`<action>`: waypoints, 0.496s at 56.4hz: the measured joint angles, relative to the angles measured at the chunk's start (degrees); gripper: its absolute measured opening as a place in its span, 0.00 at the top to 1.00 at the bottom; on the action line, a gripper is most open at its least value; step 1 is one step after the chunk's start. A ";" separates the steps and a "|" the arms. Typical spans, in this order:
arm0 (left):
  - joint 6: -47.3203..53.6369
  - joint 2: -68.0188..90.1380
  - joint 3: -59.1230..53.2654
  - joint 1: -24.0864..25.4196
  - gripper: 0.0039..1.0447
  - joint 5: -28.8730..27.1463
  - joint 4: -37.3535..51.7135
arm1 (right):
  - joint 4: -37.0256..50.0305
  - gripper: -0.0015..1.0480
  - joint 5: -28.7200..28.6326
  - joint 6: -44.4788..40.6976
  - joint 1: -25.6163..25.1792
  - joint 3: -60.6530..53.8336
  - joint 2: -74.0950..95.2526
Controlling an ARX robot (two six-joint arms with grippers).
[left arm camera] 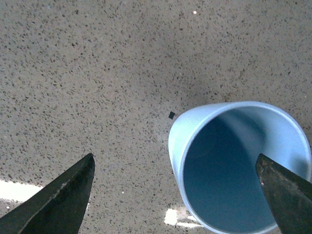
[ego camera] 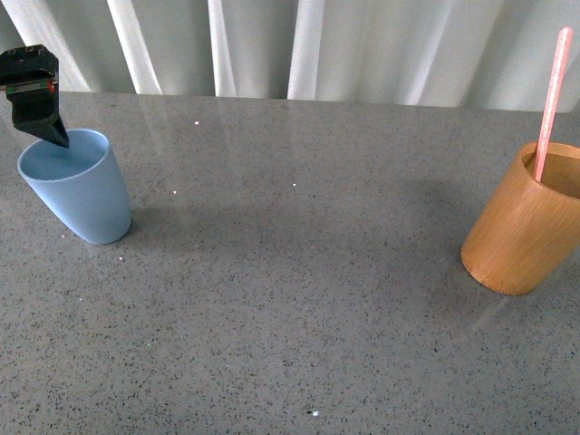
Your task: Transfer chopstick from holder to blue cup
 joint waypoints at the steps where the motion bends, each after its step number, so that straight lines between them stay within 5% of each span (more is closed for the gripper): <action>1: 0.04 0.07 0.20 0.04 0.06 -0.07 0.00 | 0.00 0.10 0.00 0.00 0.00 0.00 0.00; 28: 2.10 3.45 2.12 -0.92 0.06 -1.88 0.02 | 0.00 0.10 0.00 0.00 0.00 0.00 0.00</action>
